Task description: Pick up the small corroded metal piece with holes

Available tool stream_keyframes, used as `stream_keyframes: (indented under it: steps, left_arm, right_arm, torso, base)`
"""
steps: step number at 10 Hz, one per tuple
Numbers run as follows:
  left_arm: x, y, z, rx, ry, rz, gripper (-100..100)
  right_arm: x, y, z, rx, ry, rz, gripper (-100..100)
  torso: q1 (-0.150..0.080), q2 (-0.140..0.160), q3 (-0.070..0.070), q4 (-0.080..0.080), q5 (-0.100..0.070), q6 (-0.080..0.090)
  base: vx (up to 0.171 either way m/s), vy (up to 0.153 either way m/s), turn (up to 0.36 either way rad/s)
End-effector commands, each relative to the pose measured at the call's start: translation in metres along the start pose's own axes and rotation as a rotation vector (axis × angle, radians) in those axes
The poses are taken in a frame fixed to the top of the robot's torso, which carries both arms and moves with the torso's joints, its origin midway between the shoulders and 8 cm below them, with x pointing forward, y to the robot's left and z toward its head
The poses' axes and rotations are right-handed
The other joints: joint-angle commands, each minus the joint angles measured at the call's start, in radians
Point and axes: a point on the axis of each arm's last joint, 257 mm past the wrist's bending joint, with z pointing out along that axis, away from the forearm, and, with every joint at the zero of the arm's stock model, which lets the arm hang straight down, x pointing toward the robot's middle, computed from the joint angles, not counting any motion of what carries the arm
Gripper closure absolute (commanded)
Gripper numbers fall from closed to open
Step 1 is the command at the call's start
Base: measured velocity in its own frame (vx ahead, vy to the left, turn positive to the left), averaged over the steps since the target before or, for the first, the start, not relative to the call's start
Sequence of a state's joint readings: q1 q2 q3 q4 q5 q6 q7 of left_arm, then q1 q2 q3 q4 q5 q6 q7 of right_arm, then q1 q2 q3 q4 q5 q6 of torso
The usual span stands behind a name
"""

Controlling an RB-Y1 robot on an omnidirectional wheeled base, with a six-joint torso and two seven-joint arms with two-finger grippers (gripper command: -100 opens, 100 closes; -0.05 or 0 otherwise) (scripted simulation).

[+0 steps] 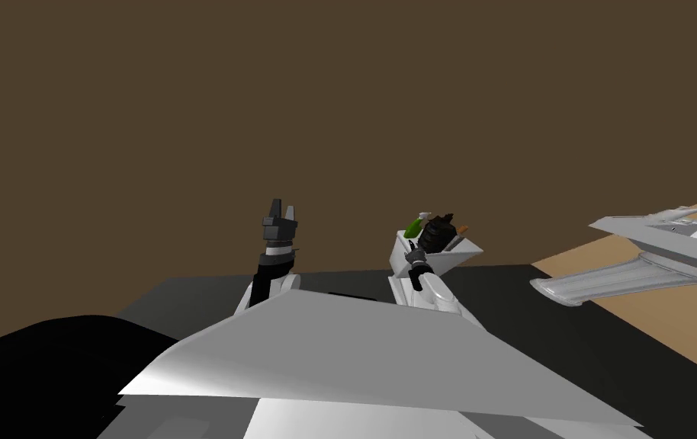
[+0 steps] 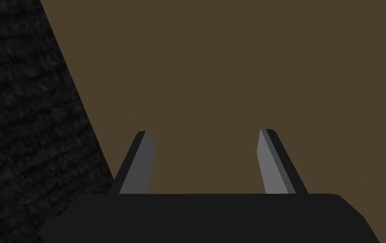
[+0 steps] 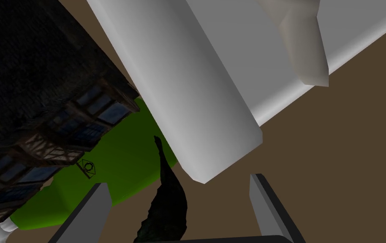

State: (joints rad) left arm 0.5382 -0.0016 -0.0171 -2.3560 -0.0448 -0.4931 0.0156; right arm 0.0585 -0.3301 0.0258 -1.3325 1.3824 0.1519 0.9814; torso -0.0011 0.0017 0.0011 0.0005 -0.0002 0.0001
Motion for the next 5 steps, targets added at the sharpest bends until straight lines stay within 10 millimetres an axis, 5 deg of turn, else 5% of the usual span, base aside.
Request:
stream_keyframes:
  steps: [1,2,3,5]
  left_arm:
    - [0.0,0.0,0.0,0.0,0.0,0.0,0]
    - [0.0,0.0,0.0,0.0,0.0,0.0,0]
    - [0.0,0.0,0.0,0.0,0.0,0.0,0]
    - [0.0,0.0,0.0,0.0,0.0,0.0,0]
  right_arm:
    - [0.01,-0.004,0.002,0.013,0.021,0.016,-100]
    - [0.009,-0.006,0.002,0.017,0.018,0.007,-100]
    - [0.025,-0.016,-0.001,0.045,0.053,0.001,-100]
    - [0.023,-0.014,0.0,0.041,0.047,0.007,-100]
  torso:
    - [0.0,0.0,0.0,0.0,0.0,0.0]
    - [-0.001,0.0,0.0,0.0,0.0,0.001]
    - [0.0,-0.001,0.0,0.0,0.0,0.002]
    - [0.0,0.0,0.0,0.0,0.0,0.001]
  base:
    - [-0.033,-0.018,0.162]
    - [-0.016,-0.009,-0.073]
    - [-0.038,0.002,0.33]
    - [-0.026,-0.011,0.093]
